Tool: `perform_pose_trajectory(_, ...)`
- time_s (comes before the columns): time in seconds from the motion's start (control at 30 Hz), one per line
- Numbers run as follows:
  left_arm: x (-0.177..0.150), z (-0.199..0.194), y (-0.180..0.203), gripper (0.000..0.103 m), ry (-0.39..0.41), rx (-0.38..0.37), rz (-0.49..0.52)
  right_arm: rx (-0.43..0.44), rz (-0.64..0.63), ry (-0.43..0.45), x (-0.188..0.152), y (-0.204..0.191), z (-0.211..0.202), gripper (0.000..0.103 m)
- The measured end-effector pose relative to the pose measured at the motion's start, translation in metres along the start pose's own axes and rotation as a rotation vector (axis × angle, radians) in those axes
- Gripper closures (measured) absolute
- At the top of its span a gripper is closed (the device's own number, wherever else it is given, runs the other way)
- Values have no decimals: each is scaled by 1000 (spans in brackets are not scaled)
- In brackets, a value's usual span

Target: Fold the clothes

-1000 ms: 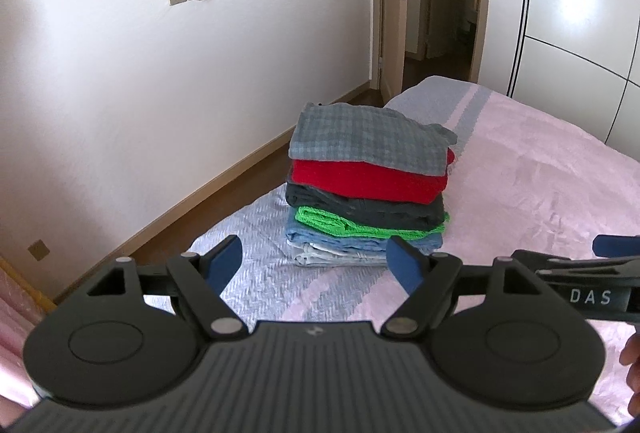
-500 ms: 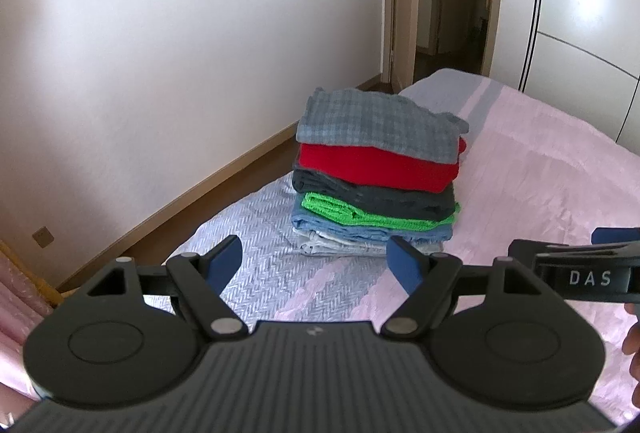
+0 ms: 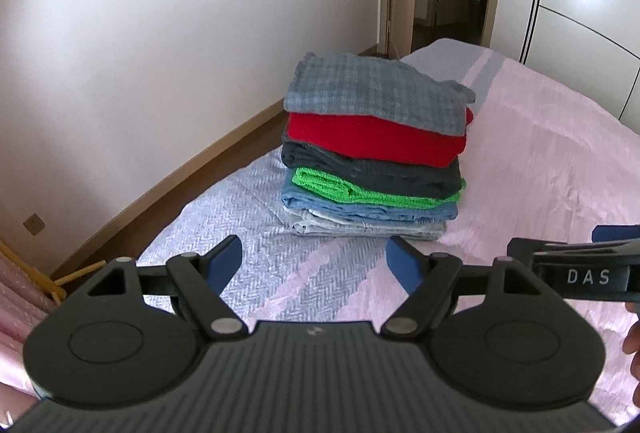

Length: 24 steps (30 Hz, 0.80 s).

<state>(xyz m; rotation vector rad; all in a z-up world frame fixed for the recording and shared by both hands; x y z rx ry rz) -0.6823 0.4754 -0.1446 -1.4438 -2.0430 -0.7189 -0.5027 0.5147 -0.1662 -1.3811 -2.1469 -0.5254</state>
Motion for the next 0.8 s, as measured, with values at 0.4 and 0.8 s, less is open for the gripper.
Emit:
perform_pose_trajectory(0.4,7,17,12,27,0,9,4,2,-20,-19,3,9,14,1)
perform_pose_trajectory(0.8,9,3,23,26,52,21,15,26,-12,8,3,14,4,1)
Point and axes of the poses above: each gripper's, at about its wrist camera, not at the fingertips, and z roughly the way its jaws point, y to its right, x to its top, the point moved 10 cm from there along z, roughly the way its jaws point, and after that the axes turned 15 degrees about -z, right-handed, at the moved point
